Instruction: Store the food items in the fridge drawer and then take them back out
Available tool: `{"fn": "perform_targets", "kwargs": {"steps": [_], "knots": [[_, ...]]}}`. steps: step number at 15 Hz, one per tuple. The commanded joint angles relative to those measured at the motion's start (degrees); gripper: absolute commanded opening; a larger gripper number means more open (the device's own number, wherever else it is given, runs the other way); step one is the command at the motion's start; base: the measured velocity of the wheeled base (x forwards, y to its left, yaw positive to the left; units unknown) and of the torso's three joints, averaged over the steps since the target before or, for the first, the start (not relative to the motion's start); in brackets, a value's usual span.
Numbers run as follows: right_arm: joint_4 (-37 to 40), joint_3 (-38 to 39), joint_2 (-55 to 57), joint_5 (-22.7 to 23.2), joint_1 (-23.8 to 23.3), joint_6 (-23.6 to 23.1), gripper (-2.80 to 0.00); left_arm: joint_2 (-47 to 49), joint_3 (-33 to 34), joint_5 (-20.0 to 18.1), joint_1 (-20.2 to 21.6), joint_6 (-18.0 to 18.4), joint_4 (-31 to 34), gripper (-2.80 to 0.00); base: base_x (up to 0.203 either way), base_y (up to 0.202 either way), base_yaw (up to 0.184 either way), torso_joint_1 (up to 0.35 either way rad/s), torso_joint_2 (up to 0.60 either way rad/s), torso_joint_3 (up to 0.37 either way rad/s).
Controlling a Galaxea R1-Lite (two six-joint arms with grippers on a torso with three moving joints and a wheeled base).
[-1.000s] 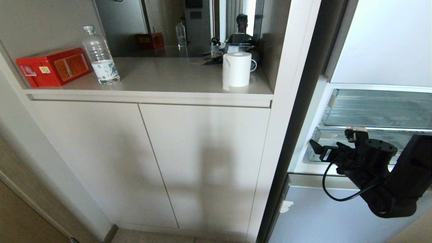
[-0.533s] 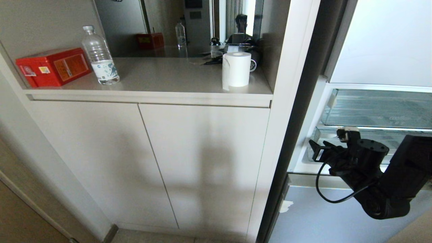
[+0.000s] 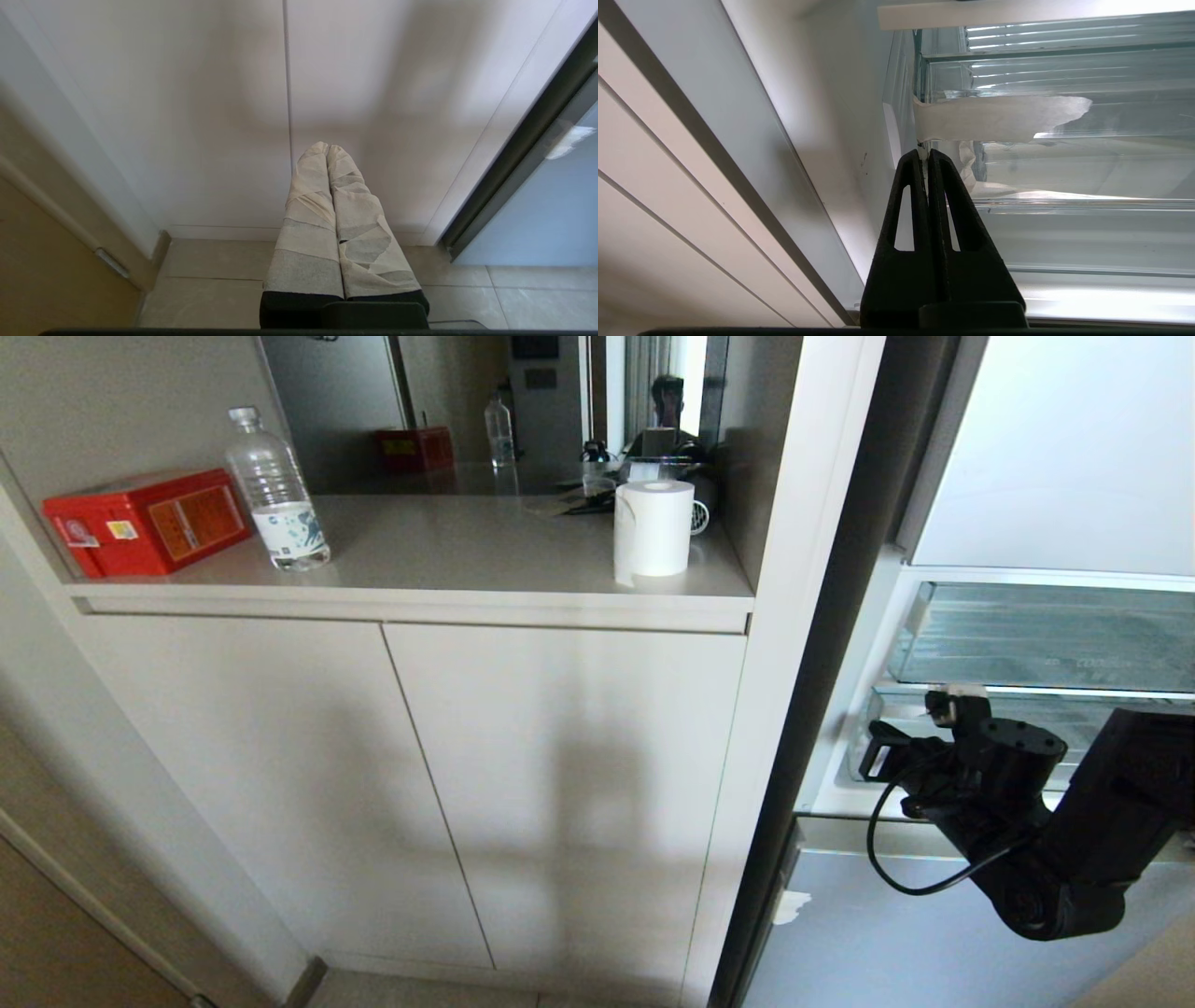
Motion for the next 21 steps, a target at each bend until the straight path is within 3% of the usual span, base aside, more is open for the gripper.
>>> {"fn": "perform_targets", "kwargs": {"steps": [1,5,14,15,21], "knots": [[-0.5,0.7,-0.2,0.2,0.1,0.1,-2.8,0.1,0.0,0.0,0.1,0.0,0.0,-2.8,0.0,0.0,0.0,0.0,0.0,0.0],[-0.5,5.0,-3.7,0.3,0.1,0.3,-2.8,0.1,0.0,0.0,0.1,0.0,0.0,-2.8,0.0,0.0,0.0,0.0,0.0,0.0],[-0.5,23.1,-15.9,0.4,0.2,0.6,-2.8,0.1,0.0,0.0,0.1,0.0,0.0,-2.8,0.0,0.0,0.0,0.0,0.0,0.0],[-0.5,24.6,-16.7,0.4,0.2,0.7,0.0,0.1,0.0,0.0,0.1,0.0,0.0,-2.8,0.0,0.0,0.0,0.0,0.0,0.0],[-0.5,30.2,-23.5,0.2,1.0,2.9,0.0,0.1,0.0,0.0,0.1,0.0,0.0,-2.8,0.0,0.0,0.0,0.0,0.0,0.0]]}}
